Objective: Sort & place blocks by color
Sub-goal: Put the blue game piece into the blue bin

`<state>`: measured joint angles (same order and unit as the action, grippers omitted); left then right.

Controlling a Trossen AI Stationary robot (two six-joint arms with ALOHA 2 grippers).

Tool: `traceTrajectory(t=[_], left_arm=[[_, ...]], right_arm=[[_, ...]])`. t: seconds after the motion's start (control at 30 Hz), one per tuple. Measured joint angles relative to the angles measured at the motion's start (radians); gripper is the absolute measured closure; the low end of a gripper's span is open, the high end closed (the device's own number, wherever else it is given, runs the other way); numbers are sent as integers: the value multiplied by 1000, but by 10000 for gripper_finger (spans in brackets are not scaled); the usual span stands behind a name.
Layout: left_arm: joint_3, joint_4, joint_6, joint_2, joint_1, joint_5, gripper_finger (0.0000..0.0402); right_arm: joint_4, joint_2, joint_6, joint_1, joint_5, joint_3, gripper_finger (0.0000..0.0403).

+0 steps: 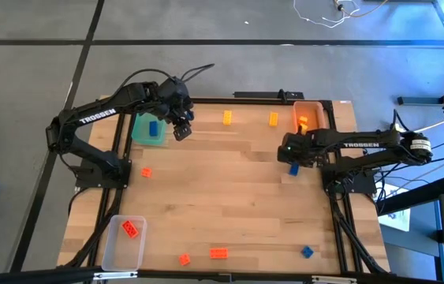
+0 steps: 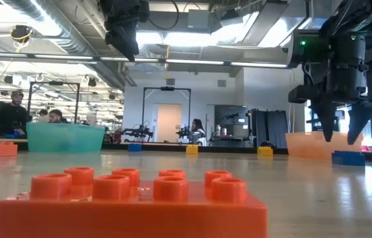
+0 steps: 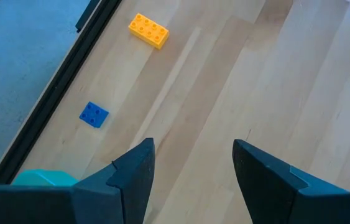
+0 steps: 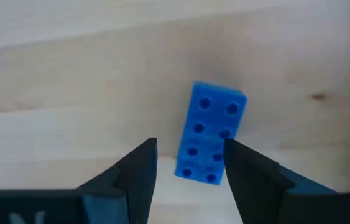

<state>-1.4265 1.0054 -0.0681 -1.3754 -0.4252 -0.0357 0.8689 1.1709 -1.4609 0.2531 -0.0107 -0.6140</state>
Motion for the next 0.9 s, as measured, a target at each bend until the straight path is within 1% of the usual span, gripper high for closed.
traceTrajectory(t=[0.13,0.2,0.37,0.43,0.5,0.6,0.7,0.9], left_arm=[[0,1,2,0,1,1,195],[0,6,30,0,0,21,195],[0,12,131,0,2,173,195],[0,12,155,0,3,201,195],[0,12,158,0,8,194,195],[0,12,162,0,16,150,195],[0,12,208,0,28,127,195],[0,11,271,0,56,127,195]], right_arm=[[-54,0,0,0,-14,0,219],[-67,0,0,0,-14,0,219],[-82,1,2,0,-15,0,219],[-83,3,1,0,-14,0,219],[-86,3,1,0,-8,0,219],[-87,3,0,0,7,0,219],[-78,4,0,0,60,0,219],[-37,7,2,0,66,0,219]])
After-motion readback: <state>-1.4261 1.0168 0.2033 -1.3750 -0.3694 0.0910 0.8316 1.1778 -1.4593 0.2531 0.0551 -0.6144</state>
